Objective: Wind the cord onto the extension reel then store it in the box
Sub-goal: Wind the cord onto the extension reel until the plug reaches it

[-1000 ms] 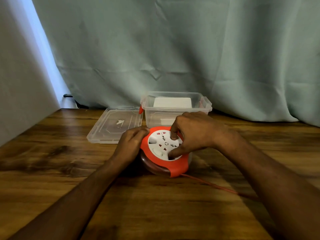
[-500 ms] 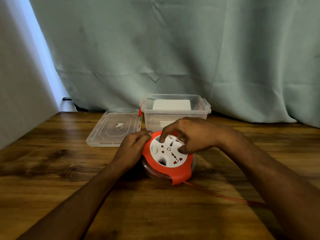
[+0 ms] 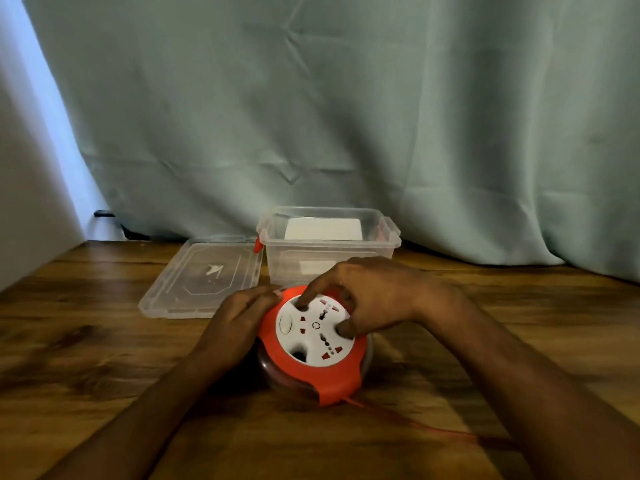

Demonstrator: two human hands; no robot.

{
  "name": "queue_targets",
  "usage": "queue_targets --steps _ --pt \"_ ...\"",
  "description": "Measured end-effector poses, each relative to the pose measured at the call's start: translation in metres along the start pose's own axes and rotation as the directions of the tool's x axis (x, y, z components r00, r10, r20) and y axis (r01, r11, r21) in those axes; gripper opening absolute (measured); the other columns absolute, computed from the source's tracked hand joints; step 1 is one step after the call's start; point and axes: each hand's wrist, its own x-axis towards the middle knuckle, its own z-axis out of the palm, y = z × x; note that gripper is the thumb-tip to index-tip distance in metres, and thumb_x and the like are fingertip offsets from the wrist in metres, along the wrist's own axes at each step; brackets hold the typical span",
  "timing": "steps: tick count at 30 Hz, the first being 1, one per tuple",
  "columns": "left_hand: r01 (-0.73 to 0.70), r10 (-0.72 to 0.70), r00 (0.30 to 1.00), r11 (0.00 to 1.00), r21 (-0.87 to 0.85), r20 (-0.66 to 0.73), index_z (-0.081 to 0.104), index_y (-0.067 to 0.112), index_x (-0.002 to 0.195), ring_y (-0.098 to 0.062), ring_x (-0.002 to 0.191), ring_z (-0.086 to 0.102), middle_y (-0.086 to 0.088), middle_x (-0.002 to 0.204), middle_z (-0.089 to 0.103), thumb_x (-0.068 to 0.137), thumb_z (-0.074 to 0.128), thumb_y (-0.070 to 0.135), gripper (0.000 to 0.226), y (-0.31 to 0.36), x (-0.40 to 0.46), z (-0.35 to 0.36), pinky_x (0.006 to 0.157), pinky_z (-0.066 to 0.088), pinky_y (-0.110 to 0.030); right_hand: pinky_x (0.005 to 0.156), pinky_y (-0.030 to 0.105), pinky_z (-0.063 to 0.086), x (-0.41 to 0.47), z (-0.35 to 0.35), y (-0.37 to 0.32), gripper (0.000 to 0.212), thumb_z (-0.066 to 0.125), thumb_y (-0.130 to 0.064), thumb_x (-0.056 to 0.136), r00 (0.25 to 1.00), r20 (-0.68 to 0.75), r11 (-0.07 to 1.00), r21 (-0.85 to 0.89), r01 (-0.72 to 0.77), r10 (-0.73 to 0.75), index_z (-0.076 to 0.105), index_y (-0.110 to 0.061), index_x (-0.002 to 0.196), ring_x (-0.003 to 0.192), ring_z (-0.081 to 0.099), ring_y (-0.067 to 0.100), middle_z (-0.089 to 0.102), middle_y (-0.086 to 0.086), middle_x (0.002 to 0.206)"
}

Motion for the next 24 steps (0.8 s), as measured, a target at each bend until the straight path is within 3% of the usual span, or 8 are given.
queue_targets --steps 4,8,12,15,17,19,22,24 --pt "-0.003 0.003 1.0 1.0 0.027 -0.006 0.081 0.024 0.095 -0.025 0.089 0.078 -0.006 0.094 0.082 0.108 0.048 0.023 0.035 -0.001 0.0 -0.001 0.092 0.059 -0.055 0.07 0.017 0.043 -0.001 -0.001 -0.003 0.065 0.084 -0.039 0.077 1.0 -0.016 0.999 -0.036 -0.009 0.009 0.058 -0.05 0.136 0.102 0.054 0.004 0.058 -0.018 0.133" --pt "0.011 -0.011 1.0 1.0 0.027 -0.014 0.08 0.025 0.1 -0.022 0.091 0.078 -0.002 0.096 0.082 0.108 0.049 0.026 0.032 -0.003 0.002 0.0 0.092 0.06 -0.052 0.069 0.018 0.042 -0.002 -0.002 -0.004 0.063 0.084 -0.061 0.071 0.998 -0.021 0.991 -0.12 -0.061 0.059 0.064 -0.043 0.128 0.101 0.056 0.007 0.059 -0.015 0.125" --pt "0.018 -0.017 0.999 1.0 0.02 -0.033 0.078 0.028 0.106 -0.016 0.09 0.078 0.003 0.097 0.082 0.108 0.049 0.028 0.029 -0.002 0.001 0.001 0.091 0.062 -0.044 0.057 0.022 0.04 0.0 0.005 -0.005 0.056 0.078 -0.078 0.064 0.996 -0.038 0.992 -0.096 -0.083 0.08 0.071 -0.026 0.083 0.082 0.063 0.007 0.069 -0.014 0.092" --pt "0.016 -0.014 0.999 0.999 0.032 -0.035 0.078 0.027 0.103 -0.017 0.09 0.078 0.002 0.097 0.082 0.108 0.049 0.025 0.03 0.0 0.002 0.0 0.091 0.061 -0.046 0.06 0.025 0.057 0.004 0.008 -0.005 0.058 0.077 -0.079 0.064 0.996 -0.018 0.996 -0.011 -0.093 0.093 0.069 -0.022 0.07 0.08 0.072 0.007 0.075 -0.011 0.087" --pt "0.031 -0.03 0.998 0.999 0.029 -0.05 0.079 0.028 0.098 -0.018 0.089 0.078 0.001 0.096 0.083 0.107 0.05 0.024 0.031 0.001 0.001 0.0 0.092 0.061 -0.046 0.063 0.024 0.06 0.004 0.007 -0.004 0.056 0.075 -0.078 0.067 0.996 -0.027 0.997 0.012 -0.083 0.083 0.07 -0.023 0.07 0.08 0.072 0.005 0.075 -0.013 0.087" --pt "0.041 -0.04 0.998 0.999 0.023 -0.052 0.079 0.03 0.096 -0.018 0.088 0.079 0.001 0.095 0.083 0.107 0.05 0.024 0.032 0.002 0.0 0.0 0.091 0.062 -0.046 0.056 0.02 0.048 0.004 0.005 -0.003 0.047 0.076 -0.072 0.074 0.995 -0.087 0.999 0.029 -0.042 0.044 0.071 -0.026 0.072 0.071 0.066 -0.002 0.068 -0.018 0.075" --pt "0.04 -0.039 0.998 0.999 0.019 -0.047 0.079 0.03 0.096 -0.017 0.087 0.079 0.002 0.094 0.083 0.107 0.049 0.024 0.033 0.005 -0.002 0.001 0.089 0.062 -0.043 0.056 0.016 0.037 0.004 0.0 -0.002 0.014 0.079 -0.042 0.085 0.986 -0.164 0.999 0.045 0.022 -0.015 0.076 -0.032 0.094 0.066 0.058 -0.011 0.058 -0.022 0.066" --pt "0.044 -0.043 0.998 0.999 0.025 -0.04 0.079 0.03 0.097 -0.017 0.086 0.079 0.001 0.093 0.083 0.108 0.048 0.024 0.034 0.005 -0.002 0.001 0.089 0.062 -0.042 0.056 0.018 0.046 0.005 0.0 -0.001 0.034 0.08 -0.025 0.083 0.991 -0.128 0.997 0.071 0.037 -0.027 0.073 -0.038 0.114 0.069 0.062 -0.01 0.066 -0.017 0.069"
